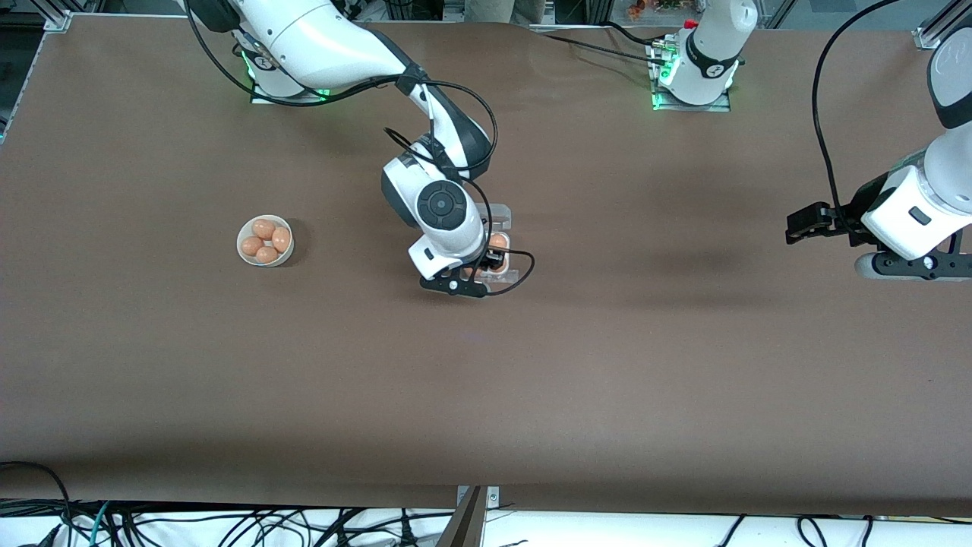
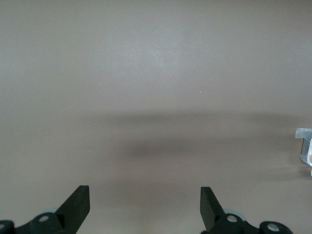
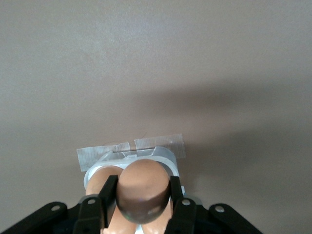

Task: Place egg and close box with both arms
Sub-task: 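Lower the egg into the slot and open the right gripper, then raise the right gripper away from the box toward its rest pose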

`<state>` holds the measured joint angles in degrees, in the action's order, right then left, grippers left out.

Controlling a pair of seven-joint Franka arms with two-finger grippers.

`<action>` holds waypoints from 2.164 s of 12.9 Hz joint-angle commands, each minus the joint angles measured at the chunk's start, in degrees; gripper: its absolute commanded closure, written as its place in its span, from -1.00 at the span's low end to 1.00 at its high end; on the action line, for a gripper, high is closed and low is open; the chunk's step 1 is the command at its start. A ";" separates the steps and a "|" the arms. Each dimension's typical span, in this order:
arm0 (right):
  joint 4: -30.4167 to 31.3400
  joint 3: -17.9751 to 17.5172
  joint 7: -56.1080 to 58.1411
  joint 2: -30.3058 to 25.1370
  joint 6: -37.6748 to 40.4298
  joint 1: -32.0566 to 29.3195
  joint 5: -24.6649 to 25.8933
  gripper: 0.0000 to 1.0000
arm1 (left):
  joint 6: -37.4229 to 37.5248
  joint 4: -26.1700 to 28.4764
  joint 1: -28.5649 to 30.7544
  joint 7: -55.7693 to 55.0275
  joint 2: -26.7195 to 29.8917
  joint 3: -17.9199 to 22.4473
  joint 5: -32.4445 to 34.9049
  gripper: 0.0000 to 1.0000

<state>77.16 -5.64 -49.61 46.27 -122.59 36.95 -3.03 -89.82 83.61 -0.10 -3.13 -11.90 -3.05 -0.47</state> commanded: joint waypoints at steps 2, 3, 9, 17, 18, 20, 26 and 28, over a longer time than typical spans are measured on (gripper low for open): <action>-0.78 0.54 -1.36 1.28 -0.98 0.75 0.92 0.13 | 0.52 -1.52 -0.08 0.32 -0.67 -0.03 -1.20 -1.00; -0.78 0.54 -1.71 1.28 -0.98 0.93 1.01 -0.99 | 0.52 -1.52 -0.16 0.23 -0.67 -0.03 -1.11 -1.00; -0.87 0.63 -2.42 0.84 -0.63 1.19 1.18 -1.00 | 0.52 -1.52 -0.51 0.14 -0.67 -0.12 -1.11 -1.00; -1.49 2.04 0.64 -5.73 8.04 -2.83 0.39 -1.00 | 0.52 -1.52 -0.60 0.05 -0.67 -0.38 -1.11 -1.00; -1.49 2.04 3.44 -7.58 10.77 -4.07 0.04 -1.00 | 0.52 -1.52 -0.60 0.05 -0.67 -0.38 -1.19 -1.00; -1.40 2.12 8.72 -11.27 16.74 -7.05 -0.83 -1.00 | 0.52 -1.52 -0.78 -0.03 -0.67 -0.38 -1.19 -1.00; -0.87 2.82 26.47 -20.15 31.86 -18.04 -3.12 -1.00 | 0.52 -1.52 -2.45 -3.02 -0.67 -0.38 -1.20 -1.00; -0.52 5.27 32.79 -22.61 36.70 -20.33 -3.47 -1.00 | 0.61 -1.52 -2.80 -3.11 -0.67 -0.38 -1.20 -1.00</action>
<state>74.58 -1.86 -22.21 27.03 -89.28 18.50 -5.08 -89.82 83.61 -2.42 -5.56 -11.90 -3.70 -0.51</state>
